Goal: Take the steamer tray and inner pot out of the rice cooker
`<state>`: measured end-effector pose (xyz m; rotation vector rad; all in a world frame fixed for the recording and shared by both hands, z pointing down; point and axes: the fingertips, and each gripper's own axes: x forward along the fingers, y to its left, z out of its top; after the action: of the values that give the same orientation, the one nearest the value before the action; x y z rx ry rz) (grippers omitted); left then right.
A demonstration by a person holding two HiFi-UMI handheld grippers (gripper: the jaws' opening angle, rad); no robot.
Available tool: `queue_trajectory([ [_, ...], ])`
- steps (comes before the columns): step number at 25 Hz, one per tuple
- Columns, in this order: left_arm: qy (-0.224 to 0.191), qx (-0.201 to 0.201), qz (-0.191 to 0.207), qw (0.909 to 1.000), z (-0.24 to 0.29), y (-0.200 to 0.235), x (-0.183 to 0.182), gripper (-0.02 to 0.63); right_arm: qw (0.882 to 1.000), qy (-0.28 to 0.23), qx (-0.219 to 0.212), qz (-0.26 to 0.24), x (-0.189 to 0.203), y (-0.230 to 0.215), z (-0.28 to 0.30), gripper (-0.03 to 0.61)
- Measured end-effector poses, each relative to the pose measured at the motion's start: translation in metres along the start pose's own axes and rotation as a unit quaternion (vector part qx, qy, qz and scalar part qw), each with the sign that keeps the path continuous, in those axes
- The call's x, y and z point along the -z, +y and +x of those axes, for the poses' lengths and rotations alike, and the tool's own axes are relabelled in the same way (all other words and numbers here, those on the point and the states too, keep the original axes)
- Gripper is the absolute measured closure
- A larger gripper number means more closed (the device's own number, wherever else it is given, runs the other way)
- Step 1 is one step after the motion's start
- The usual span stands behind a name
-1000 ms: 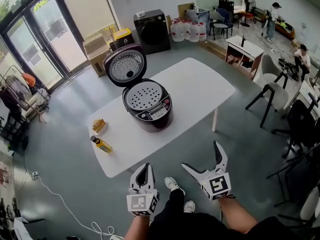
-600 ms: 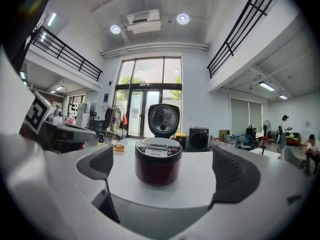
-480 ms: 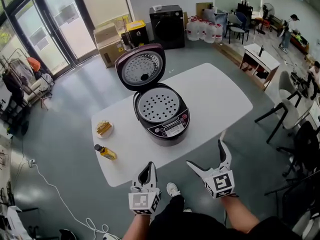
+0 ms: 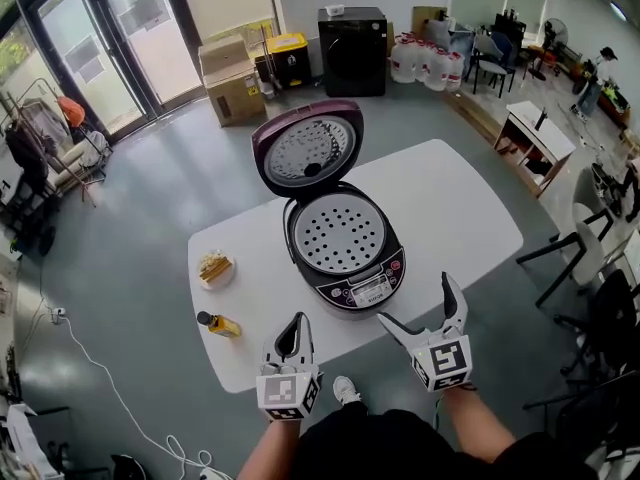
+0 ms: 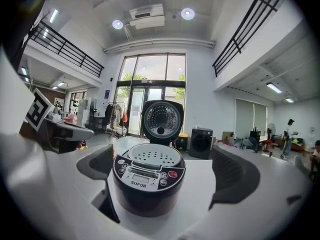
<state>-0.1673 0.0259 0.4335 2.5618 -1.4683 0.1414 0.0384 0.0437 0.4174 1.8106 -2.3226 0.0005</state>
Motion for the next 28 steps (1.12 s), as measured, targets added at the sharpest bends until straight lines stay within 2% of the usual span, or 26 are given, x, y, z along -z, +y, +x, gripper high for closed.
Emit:
queue_trajectory([
  [7,0.003,-0.014,-0.019,0.9997,0.024,0.028,-0.003,0.577,1.0,0.001,-0.007,-0.009,-0.01,-0.004,0.037,-0.011],
  [15,-0.001,-0.026,-0.028,0.9993,0.049,0.038,-0.005,0.583,1.0,0.011,-0.022,-0.02,-0.016,-0.026,0.085,-0.011],
  [22,-0.004,-0.082,-0.039,0.9958,0.072,0.052,-0.008,0.595,0.996,0.054,-0.072,-0.021,0.0,-0.046,0.145,-0.011],
  [28,-0.002,-0.147,-0.05,0.988,0.088,0.064,-0.005,0.605,0.985,0.112,-0.13,-0.031,0.023,-0.061,0.199,-0.009],
])
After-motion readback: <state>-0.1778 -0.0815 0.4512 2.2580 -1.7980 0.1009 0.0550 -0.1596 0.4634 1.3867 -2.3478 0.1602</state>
